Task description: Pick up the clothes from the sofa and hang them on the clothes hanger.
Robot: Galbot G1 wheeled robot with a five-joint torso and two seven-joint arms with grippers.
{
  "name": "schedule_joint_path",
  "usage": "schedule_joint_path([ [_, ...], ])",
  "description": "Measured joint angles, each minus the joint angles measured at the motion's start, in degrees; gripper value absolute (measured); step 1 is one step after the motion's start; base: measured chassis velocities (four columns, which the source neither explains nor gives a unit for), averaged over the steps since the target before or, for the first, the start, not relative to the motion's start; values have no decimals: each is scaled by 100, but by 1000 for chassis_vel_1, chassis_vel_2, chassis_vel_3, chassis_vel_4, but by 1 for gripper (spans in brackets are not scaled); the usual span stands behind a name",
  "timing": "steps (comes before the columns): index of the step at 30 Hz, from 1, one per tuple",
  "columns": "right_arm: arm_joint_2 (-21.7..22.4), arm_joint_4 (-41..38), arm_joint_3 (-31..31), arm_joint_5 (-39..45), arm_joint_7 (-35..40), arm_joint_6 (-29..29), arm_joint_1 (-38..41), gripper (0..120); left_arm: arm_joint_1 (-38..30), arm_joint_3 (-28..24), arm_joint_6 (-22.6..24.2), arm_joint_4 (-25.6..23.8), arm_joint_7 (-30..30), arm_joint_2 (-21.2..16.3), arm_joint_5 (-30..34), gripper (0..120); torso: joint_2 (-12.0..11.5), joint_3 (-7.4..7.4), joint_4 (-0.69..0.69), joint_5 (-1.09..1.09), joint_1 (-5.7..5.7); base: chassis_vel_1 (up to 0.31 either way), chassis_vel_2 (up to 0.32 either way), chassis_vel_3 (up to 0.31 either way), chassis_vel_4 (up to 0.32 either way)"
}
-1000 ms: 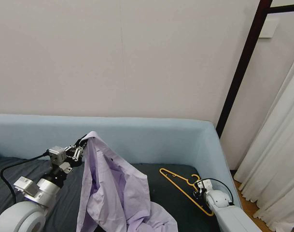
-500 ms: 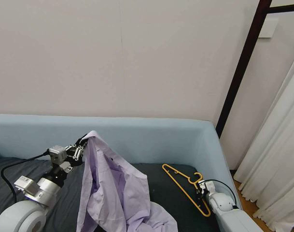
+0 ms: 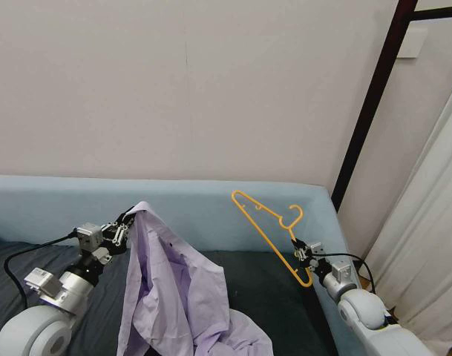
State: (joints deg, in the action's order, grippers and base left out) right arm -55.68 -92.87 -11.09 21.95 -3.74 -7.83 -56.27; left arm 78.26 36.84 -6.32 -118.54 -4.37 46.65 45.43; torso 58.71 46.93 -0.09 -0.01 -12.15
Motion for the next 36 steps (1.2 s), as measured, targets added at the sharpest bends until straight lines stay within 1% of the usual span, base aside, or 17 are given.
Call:
schedule_joint_path([
  [2, 43, -244, 29, -325, 66, -371, -189, 4, -28, -2, 34, 21, 34, -43, 157, 0, 0, 0, 0, 1, 0, 0, 0, 0, 0],
  [3, 43, -244, 29, -325, 66, -371, -189, 4, -28, -2, 34, 21, 34, -43, 157, 0, 0, 0, 0, 1, 0, 0, 0, 0, 0],
  [5, 73, -399, 69, -736, 128, -660, -350, 4, -52, -2, 66, 43, 67, -83, 266, 0, 0, 0, 1, 0, 0, 0, 0, 0, 0],
  [7, 83, -472, 89, -1035, 190, -785, -444, 4, -69, -2, 80, 55, 81, -106, 308, 0, 0, 0, 1, 0, 0, 0, 0, 0, 0],
  [8, 84, -540, 110, -1478, 303, -904, -561, 4, -82, -2, 86, 64, 90, -123, 332, 0, 0, 0, 1, 0, 0, 0, 0, 0, 0],
  [9, 84, -540, 110, -1478, 303, -904, -561, 4, -82, -2, 86, 64, 90, -123, 332, 0, 0, 0, 1, 0, 0, 0, 0, 0, 0],
  [11, 70, -608, 132, -2154, 509, -966, -721, 4, -91, -2, 90, 63, 93, -137, 345, 0, 0, 0, 1, 0, 0, 0, 0, 0, 0],
  [12, 70, -608, 132, -2154, 509, -966, -721, 4, -91, -2, 90, 63, 93, -137, 345, 0, 0, 0, 1, 0, 0, 0, 0, 0, 0],
  [13, 21, -671, 165, -2859, 812, -968, -896, 4, -91, 0, 95, 41, 98, -143, 348, 0, 0, 0, 0, 0, 0, 0, 0, 0, 0],
  [14, 21, -671, 165, -2859, 812, -968, -896, 4, -91, 0, 95, 41, 98, -143, 348, 0, 0, 0, 0, 0, 0, 0, 0, 0, 0],
  [16, -105, -832, 316, -3963, 1559, -799, -1253, 4, -90, 12, 116, -46, 112, -146, 352, 0, 0, 0, 1, 0, 0, 0, 0, 0, 0],
  [17, -143, -899, 398, -4272, 1801, -739, -1386, 4, -88, 18, 132, -77, 128, -150, 359, 0, 0, 0, 0, 1, 0, 0, 0, 0, 0],
  [18, -143, -899, 398, -4272, 1801, -739, -1386, 4, -88, 18, 132, -77, 128, -150, 359, 0, 0, 0, 0, 1, 0, 0, 0, 0, 0],
  [19, -194, -1010, 490, -4642, 2030, -712, -1546, 4, -86, 18, 149, -106, 154, -153, 363, 0, 0, 0, 0, 1, 0, 0, 0, 0, 0],
  [21, -251, -1146, 556, -4992, 2194, -713, -1701, 4, -79, 18, 158, -135, 171, -151, 363, 0, 0, 0, 1, 1, 0, 0, 0, 0, 0],
  [30, -325, -1447, 766, -5354, 2507, -619, -1934, 4, -14, 18, 184, -374, 196, -87, 354, 0, 0, 0, 0, 0, 0, 0, 0, 0, 0],
  [36, -449, -1316, 1118, -5461, 2753, -351, -1715, 4, 98, -45, 207, -598, 200, 14, 311, 0, -1, 1, 0, 1, 0, 0, 0, 0, 0],
])
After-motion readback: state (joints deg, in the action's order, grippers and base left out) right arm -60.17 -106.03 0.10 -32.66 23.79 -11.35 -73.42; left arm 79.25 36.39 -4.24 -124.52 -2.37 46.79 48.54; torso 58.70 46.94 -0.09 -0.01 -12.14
